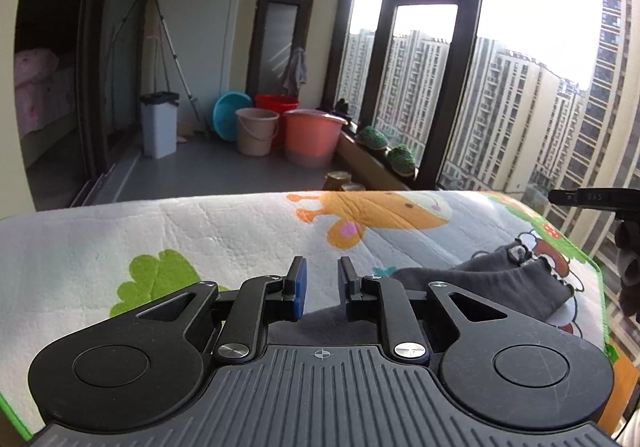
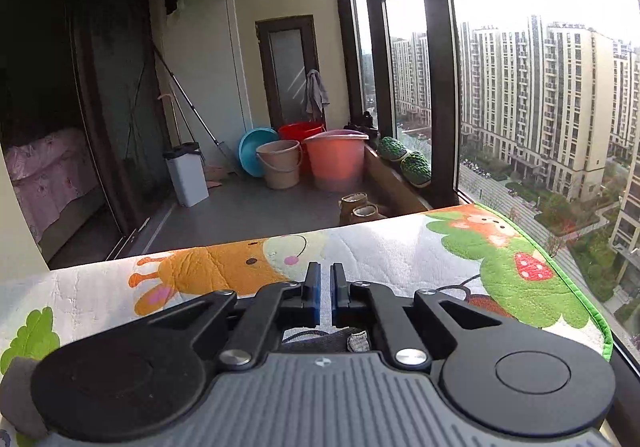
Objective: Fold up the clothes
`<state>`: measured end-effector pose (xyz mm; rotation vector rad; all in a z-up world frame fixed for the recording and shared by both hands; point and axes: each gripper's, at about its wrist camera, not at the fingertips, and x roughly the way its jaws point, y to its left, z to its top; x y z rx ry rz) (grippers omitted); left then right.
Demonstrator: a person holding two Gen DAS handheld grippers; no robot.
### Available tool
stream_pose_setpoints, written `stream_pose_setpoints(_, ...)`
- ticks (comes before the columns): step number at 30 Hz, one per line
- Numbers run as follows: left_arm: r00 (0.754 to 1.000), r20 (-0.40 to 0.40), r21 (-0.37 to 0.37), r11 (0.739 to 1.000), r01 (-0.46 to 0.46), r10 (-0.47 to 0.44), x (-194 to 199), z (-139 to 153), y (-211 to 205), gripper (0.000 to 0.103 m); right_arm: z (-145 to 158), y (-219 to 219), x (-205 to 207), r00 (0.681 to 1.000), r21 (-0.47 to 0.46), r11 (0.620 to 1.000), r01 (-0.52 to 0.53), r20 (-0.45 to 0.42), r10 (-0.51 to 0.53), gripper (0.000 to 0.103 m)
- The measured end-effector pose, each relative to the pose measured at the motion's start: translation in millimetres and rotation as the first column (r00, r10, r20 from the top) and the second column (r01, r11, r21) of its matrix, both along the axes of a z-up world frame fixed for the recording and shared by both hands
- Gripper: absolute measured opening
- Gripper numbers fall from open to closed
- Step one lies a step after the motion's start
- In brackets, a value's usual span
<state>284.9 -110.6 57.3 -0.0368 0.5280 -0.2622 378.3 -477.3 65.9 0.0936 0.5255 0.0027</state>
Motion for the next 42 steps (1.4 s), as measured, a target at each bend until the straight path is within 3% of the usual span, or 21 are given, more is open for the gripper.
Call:
stream_pose_setpoints(3, 0.994, -0.007, 0.165, 0.980, 0.111, -0.112, -16, -15, -13, 0.056, -10, 5, -1, 0.995, -0.091, 0.991, -0.095, -0.042, 0.092, 0.011)
stream_pose_setpoints(5, 0.990, -0.046, 0.244, 0.960, 0.141, -0.134, -26, -28, -13, 0.069, -23, -6, -11, 0.993, -0.095, 0.991, -0.093, -0.076, 0.086, 0.042)
stream_pose_setpoints(6, 0.989, -0.074, 0.269, 0.953, 0.143, -0.127, -30, -35, -11, 0.084, -31, -14, -16, 0.993, -0.089, 0.993, -0.081, -0.094, 0.073, 0.060)
stream_pose_setpoints(7, 0.989, -0.110, 0.265, 0.956, 0.124, -0.098, -30, -41, -6, 0.094, -38, -21, -21, 0.992, -0.083, 0.994, -0.070, -0.111, 0.061, 0.061)
stream_pose_setpoints(11, 0.961, -0.273, 0.043, 0.997, 0.066, -0.052, -18, -54, 17, 0.093, -74, -64, -35, 0.976, 0.086, 0.996, 0.033, -0.216, -0.014, 0.064)
stream_pose_setpoints(14, 0.913, -0.406, -0.087, 0.996, 0.012, -0.046, 2, -66, 28, 0.093, -92, -71, -38, 0.971, 0.162, 0.985, 0.052, -0.239, -0.012, 0.071)
stream_pose_setpoints(15, 0.903, -0.427, -0.087, 0.996, 0.018, -0.053, 8, -70, 26, 0.090, -94, -68, -39, 0.974, 0.158, 0.986, 0.046, -0.228, -0.008, 0.062)
stream_pose_setpoints(16, 0.904, -0.425, -0.052, 0.998, 0.026, -0.045, 10, -71, 22, 0.085, -94, -63, -40, 0.974, 0.145, 0.989, 0.018, -0.224, 0.015, 0.033)
stream_pose_setpoints(17, 0.910, -0.413, 0.006, 0.999, 0.042, -0.036, 8, -69, 17, 0.078, -91, -55, -39, 0.972, 0.125, 0.992, -0.026, -0.227, 0.054, 0.023)
stream_pose_setpoints(18, 0.916, -0.400, 0.065, 0.996, 0.059, -0.028, 6, -67, 11, 0.052, -87, -47, -39, 0.970, 0.092, 0.994, -0.057, -0.232, 0.077, 0.017)
stream_pose_setpoints(21, 0.916, -0.395, 0.004, 0.998, 0.068, -0.061, 1, -56, 25, 0.040, -67, -37, -42, 0.965, 0.075, 0.992, -0.099, -0.236, 0.114, 0.013)
stream_pose_setpoints(24, 0.937, -0.345, -0.119, 0.993, 0.012, -0.053, 18, -43, 40, 0.038, -34, -37, -22, 0.969, 0.163, 0.980, -0.118, -0.196, 0.149, 0.012)
stream_pose_setpoints(26, 0.964, -0.265, -0.279, 0.956, -0.089, 0.012, 37, -34, 53, 0.035, -10, -33, 6, 0.982, 0.220, 0.968, -0.122, -0.114, 0.150, 0.011)
stream_pose_setpoints(27, 0.973, -0.213, -0.378, 0.912, -0.162, 0.085, 45, -32, 63, 0.029, 1, -31, 20, 0.991, 0.235, 0.965, -0.117, -0.042, 0.130, 0.012)
stream_pose_setpoints(29, 0.945, -0.160, -0.456, 0.828, -0.327, 0.285, 55, -34, 78, 0.033, 14, -23, 42, 0.995, 0.210, 0.974, -0.080, 0.073, 0.066, 0.017)
stream_pose_setpoints(30, 0.912, -0.147, -0.464, 0.788, -0.405, 0.382, 60, -36, 83, 0.047, 16, -19, 51, 0.995, 0.188, 0.981, -0.045, 0.099, 0.027, 0.030)
stream_pose_setpoints(31, 0.894, -0.153, -0.455, 0.773, -0.442, 0.421, 62, -38, 86, 0.067, 15, -15, 58, 0.994, 0.163, 0.987, 0.002, 0.107, -0.020, 0.039)
stream_pose_setpoints(32, 0.891, -0.166, -0.448, 0.773, -0.449, 0.422, 62, -41, 89, 0.075, 10, -11, 61, 0.995, 0.146, 0.989, 0.017, 0.099, -0.032, 0.048)
stream_pose_setpoints(33, 0.897, -0.178, -0.442, 0.782, -0.440, 0.404, 61, -44, 89, 0.084, 3, -9, 62, 0.997, 0.137, 0.991, 0.004, 0.077, -0.014, 0.049)
stream_pose_setpoints(37, 0.932, -0.261, -0.359, 0.872, -0.334, 0.250, 66, -56, 78, 0.094, -32, 5, 49, 0.997, 0.062, 0.996, -0.059, -0.036, 0.061, 0.050)
stream_pose_setpoints(42, 0.938, -0.342, -0.331, 0.926, -0.182, 0.063, 77, -68, 42, 0.094, -63, 26, 21, 0.992, -0.096, 0.990, -0.103, -0.086, 0.095, 0.062)
